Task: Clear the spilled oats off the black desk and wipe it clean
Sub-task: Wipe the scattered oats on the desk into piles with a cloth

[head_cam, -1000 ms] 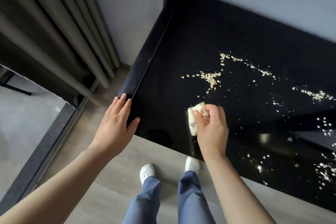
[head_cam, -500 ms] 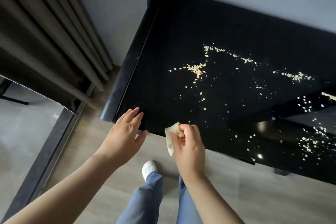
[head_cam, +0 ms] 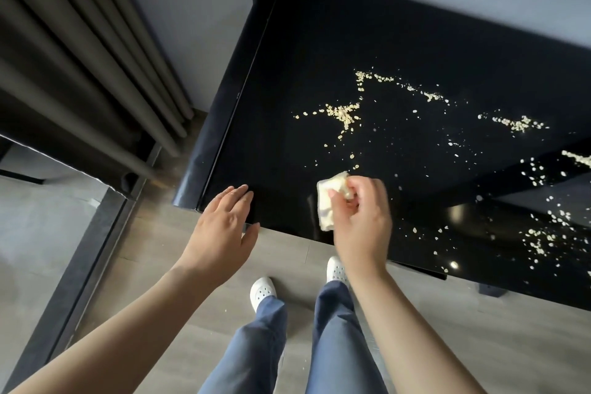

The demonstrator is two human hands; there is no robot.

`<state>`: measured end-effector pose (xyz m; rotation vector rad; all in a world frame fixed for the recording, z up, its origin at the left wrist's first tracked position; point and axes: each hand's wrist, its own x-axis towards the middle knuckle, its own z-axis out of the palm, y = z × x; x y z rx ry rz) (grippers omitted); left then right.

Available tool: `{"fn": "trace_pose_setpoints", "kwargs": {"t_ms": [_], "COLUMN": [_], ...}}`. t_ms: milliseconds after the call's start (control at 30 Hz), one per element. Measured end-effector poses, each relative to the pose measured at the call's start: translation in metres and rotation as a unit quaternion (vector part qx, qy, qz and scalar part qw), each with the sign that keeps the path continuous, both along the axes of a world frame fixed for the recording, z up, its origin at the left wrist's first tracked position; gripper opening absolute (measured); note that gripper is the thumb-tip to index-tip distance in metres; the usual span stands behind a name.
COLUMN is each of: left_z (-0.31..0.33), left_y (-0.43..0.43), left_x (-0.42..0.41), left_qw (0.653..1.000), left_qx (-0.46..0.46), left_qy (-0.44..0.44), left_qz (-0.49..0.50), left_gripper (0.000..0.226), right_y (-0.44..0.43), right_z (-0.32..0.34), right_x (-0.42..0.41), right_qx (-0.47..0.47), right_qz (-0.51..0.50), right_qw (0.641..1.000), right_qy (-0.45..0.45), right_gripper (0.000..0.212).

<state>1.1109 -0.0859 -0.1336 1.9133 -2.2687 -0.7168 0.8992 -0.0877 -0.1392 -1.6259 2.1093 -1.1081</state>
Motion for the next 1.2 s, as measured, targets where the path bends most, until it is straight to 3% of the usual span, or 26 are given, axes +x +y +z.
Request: {"fn": "trace_pose_setpoints", "kwargs": {"t_ms": [133,267,533,800,967,1200], "left_z": [-0.003,-0.005,-0.004,0.002,0.008,0.011], "left_y": [-0.001,-0.002,-0.005,-0.023,-0.041,-0.062], "left_x": [0.001,0.004,-0.006,-0.004,-0.005,-0.026], "left_qw": [1.0,1.0,0.999,0.998,0.997,0.998], "left_qx": [-0.013,-0.022,-0.024,-0.025,-0.048,-0.023], "left_qy": [-0.004,-0.003,-0.02,-0.013,-0.005,-0.005], "left_qz": [0.004,0.0,0.024,0.054,0.06,0.056], "left_gripper": [0.057,0.055,0.05,0.043,0.037,0.031], "right_y": [-0.008,-0.013,-0.009,-0.033,-0.068,-0.072], "right_z": [-0.018,-0.027,0.0,-0.001,-0.021,-0.024], "right_x": [0.035,0.004,-0.083,0.012,0.031,-0.062], "right_qx": [0.02,0.05,0.096,0.036,0.032,0.052], "right_qz": [0.061,0.047,-0.09,0.07,0.136,0.043], "right_qw": [0.998,0.997,0.99,0.996,0.99,0.997], "right_qy": [0.007,0.032,0.046,-0.028,0.003,0.023], "right_gripper": [0.018,0.02,0.015,0.015,0.015,0.016]}}
